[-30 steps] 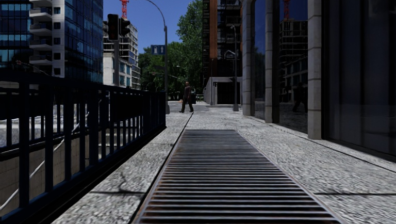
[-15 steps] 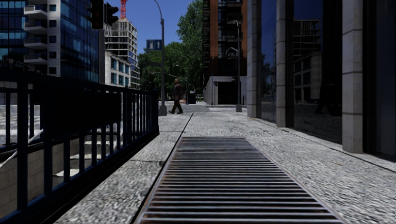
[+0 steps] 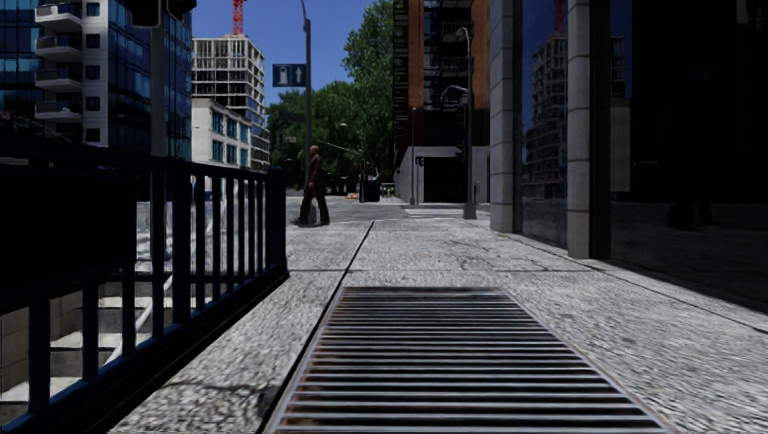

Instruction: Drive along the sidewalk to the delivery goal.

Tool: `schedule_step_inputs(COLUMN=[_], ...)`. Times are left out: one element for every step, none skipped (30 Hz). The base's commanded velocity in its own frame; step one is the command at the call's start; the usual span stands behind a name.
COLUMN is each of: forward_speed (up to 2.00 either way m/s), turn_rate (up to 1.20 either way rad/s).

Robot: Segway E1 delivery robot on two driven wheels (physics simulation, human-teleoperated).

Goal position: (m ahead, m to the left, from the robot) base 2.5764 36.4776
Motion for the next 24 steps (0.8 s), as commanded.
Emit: schedule_step_inputs(forward_speed=[2.0, 2.0, 2.0, 2.0, 2.0, 2.0, 2.0, 2.0, 2.0, 2.0, 2.0, 2.0, 2.0, 2.0, 2.0, 2.0, 2.0, 2.0, 2.0, 2.0, 2.0, 2.0, 2.0, 2.0], turn_rate=[0.0, 0.0, 0.0, 0.0, 0.0, 0.0, 0.0, 0.0, 0.0, 0.0, 0.0, 0.0, 0.0, 0.0, 0.0, 0.0, 0.0, 0.0, 0.0, 0.0, 0.0, 0.0, 0.0, 0.0])
